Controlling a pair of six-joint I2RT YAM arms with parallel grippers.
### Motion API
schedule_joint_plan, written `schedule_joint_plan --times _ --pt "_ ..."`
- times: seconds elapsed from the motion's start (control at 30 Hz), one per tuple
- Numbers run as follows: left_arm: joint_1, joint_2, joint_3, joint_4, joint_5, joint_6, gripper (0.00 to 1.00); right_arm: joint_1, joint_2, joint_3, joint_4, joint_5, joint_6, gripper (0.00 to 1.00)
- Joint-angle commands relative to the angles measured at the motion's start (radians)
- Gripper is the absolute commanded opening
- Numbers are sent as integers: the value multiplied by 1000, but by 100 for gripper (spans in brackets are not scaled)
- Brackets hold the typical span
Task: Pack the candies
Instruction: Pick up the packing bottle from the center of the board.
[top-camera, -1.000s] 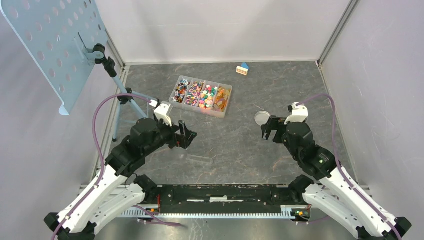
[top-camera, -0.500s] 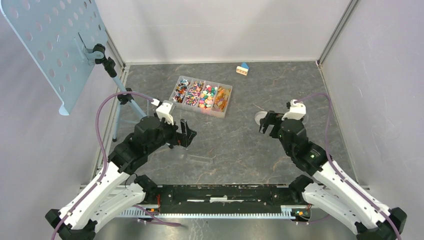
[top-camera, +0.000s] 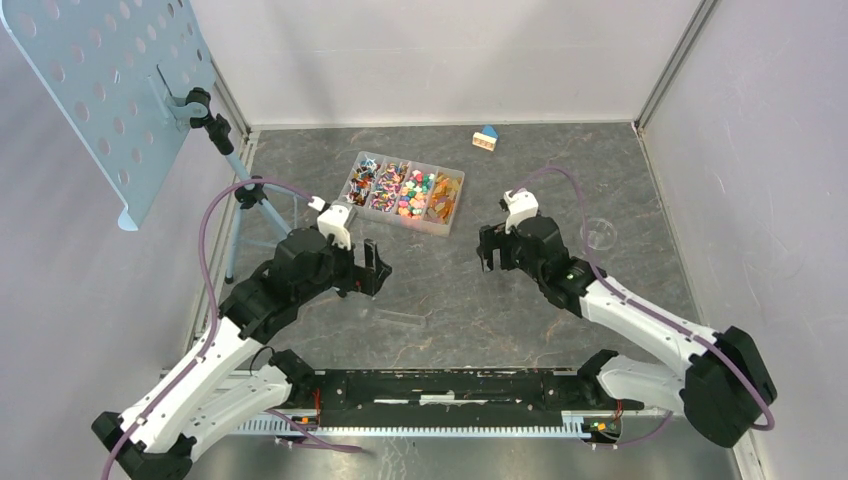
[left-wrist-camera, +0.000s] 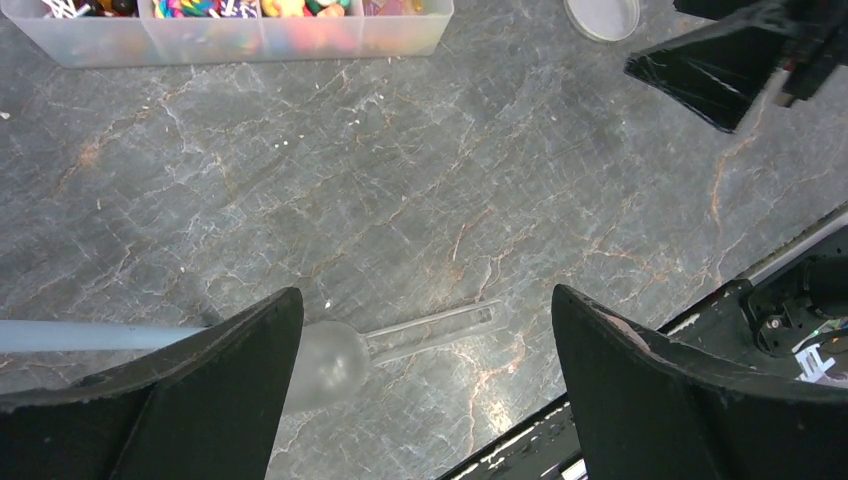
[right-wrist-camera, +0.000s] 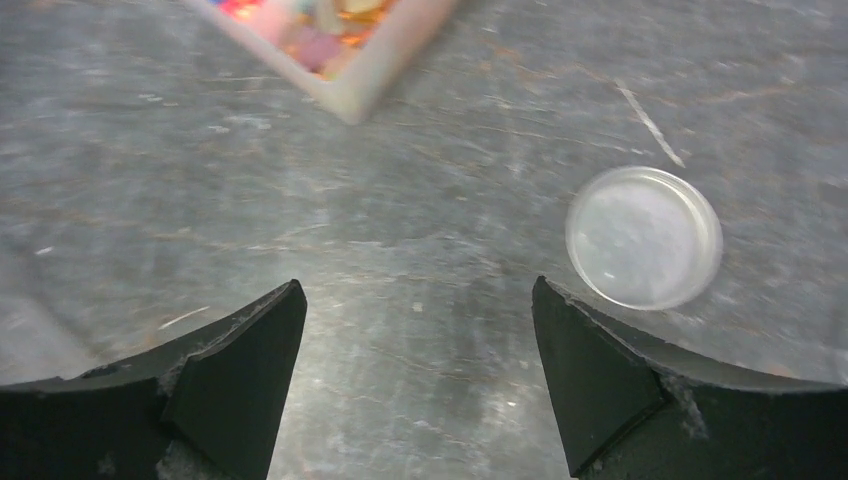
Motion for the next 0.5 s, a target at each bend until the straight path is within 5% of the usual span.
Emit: schedule_joint_plan --times 0.0,0.13,0.3,0.47 --pt "4 -56 -9 23 -14 54 100 -18 56 118 -107 262 32 90" --pt "4 -72 -12 14 -39 61 100 -122 92 166 -197 370 48 89" --pt "4 -87 -15 14 -41 68 100 -374 127 152 -192 242 -38 83" --pt "4 -84 -12 17 -43 72 100 -488 189 164 -181 230 -126 72"
